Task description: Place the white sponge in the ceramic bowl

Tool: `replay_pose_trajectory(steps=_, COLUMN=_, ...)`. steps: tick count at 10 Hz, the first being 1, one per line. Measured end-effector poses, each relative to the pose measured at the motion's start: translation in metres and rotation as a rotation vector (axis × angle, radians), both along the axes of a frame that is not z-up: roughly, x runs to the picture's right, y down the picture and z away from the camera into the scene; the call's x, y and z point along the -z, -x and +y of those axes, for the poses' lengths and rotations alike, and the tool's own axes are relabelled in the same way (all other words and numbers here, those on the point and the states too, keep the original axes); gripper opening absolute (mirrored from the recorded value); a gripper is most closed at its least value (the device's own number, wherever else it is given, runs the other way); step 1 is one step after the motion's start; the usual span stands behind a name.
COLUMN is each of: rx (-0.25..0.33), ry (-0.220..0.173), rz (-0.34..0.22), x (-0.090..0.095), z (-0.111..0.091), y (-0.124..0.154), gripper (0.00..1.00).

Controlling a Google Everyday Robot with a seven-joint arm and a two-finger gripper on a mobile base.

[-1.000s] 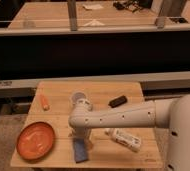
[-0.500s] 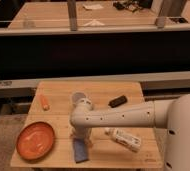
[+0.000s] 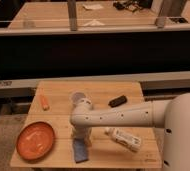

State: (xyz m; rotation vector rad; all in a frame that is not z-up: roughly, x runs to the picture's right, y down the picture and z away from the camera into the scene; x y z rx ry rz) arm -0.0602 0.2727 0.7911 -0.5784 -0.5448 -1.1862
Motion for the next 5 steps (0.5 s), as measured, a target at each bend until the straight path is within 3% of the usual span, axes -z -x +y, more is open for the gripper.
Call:
replay_pose_trajectory(steps=3, rx=0.007, ry=-0.004, rz=-0.002, x=0.0034, z=-0.0055, y=0.0009, gripper=0.33)
replay_pose_trajectory(steps=5, rx=0.013, ry=-0.003, rz=0.000, x=0.0020, z=-0.0052, y=0.0003, gripper=0.36)
